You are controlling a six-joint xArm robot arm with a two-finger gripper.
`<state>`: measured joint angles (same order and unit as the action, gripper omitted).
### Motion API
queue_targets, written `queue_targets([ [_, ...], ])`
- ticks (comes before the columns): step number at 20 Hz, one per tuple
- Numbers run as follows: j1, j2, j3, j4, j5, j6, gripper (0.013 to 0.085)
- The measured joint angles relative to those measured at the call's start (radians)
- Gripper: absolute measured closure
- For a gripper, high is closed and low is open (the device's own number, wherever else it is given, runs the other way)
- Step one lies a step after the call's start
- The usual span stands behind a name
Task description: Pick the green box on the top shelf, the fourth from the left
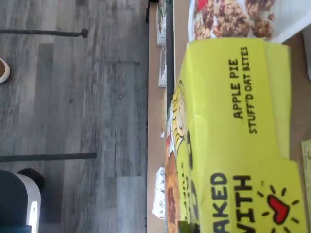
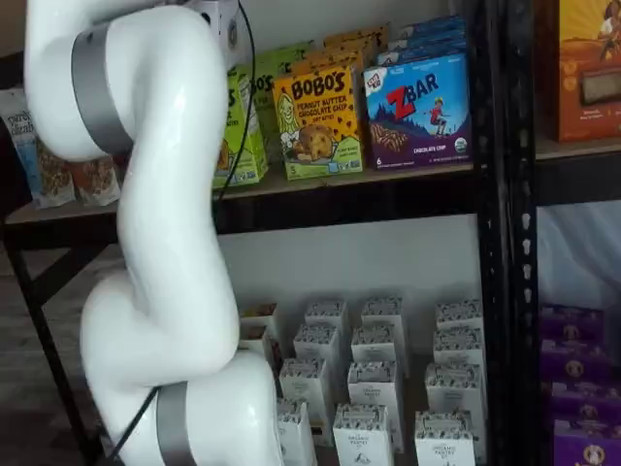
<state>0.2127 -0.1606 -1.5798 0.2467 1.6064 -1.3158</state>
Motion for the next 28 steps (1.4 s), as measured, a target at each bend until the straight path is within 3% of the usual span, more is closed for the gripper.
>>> queue_targets([
  [28,-0.06,-0.23,0.164,0.002,0.083,-0.042,0.069],
])
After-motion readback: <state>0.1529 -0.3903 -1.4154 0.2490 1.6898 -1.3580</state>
